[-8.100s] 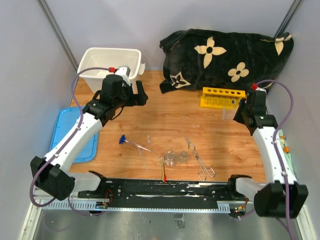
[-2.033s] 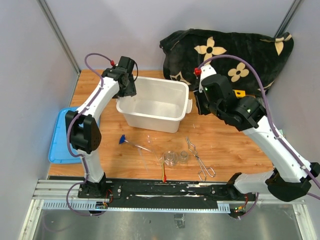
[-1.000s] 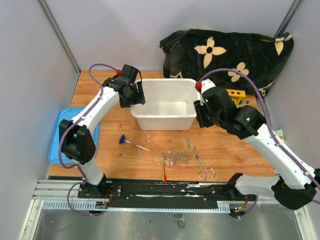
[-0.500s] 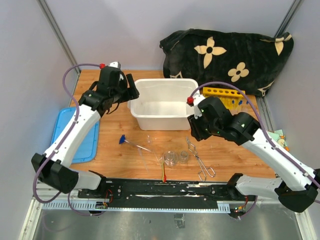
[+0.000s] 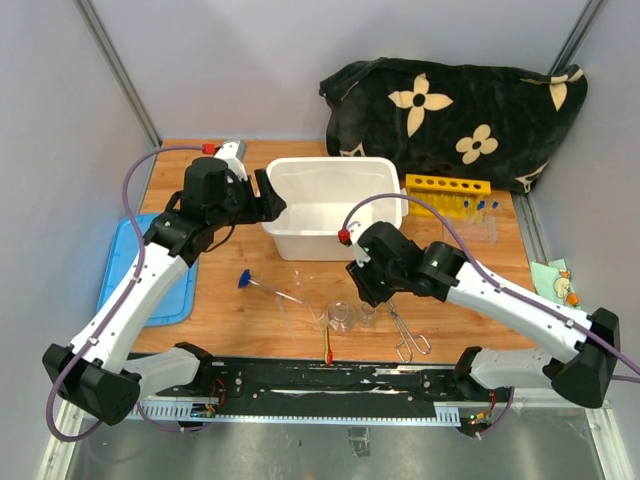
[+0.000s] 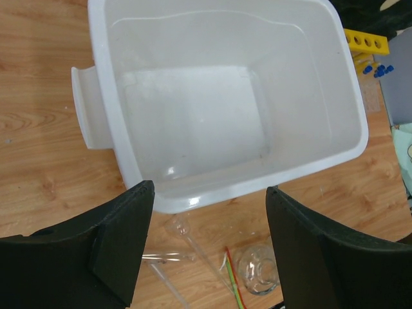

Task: Organize the chemistry lab equipment
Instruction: Pick up the collection bottle at the center of the board.

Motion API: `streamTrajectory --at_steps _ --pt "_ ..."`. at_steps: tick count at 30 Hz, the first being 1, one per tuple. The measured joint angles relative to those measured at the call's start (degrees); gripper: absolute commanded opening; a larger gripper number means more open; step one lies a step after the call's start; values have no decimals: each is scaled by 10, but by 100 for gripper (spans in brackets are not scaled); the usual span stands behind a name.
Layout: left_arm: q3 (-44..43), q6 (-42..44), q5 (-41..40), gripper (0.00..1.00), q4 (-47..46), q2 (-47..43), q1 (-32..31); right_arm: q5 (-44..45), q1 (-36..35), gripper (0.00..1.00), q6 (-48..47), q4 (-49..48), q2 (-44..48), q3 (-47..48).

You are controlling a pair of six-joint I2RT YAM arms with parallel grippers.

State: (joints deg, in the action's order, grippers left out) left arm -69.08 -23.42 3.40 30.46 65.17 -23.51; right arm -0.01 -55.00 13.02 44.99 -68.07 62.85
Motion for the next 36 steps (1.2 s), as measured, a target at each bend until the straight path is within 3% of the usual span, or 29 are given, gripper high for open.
streamTrajectory --at_steps 11,19,36 --pt "21 -12 15 74 0 -2 0 -42 0 34 -1 -47 -79 26" --pt "21 -15 14 74 0 -2 0 -80 -20 40 -14 -30 -109 77" --pt "3 -12 1 74 9 -2 0 -100 -32 41 -42 8 -177 84"
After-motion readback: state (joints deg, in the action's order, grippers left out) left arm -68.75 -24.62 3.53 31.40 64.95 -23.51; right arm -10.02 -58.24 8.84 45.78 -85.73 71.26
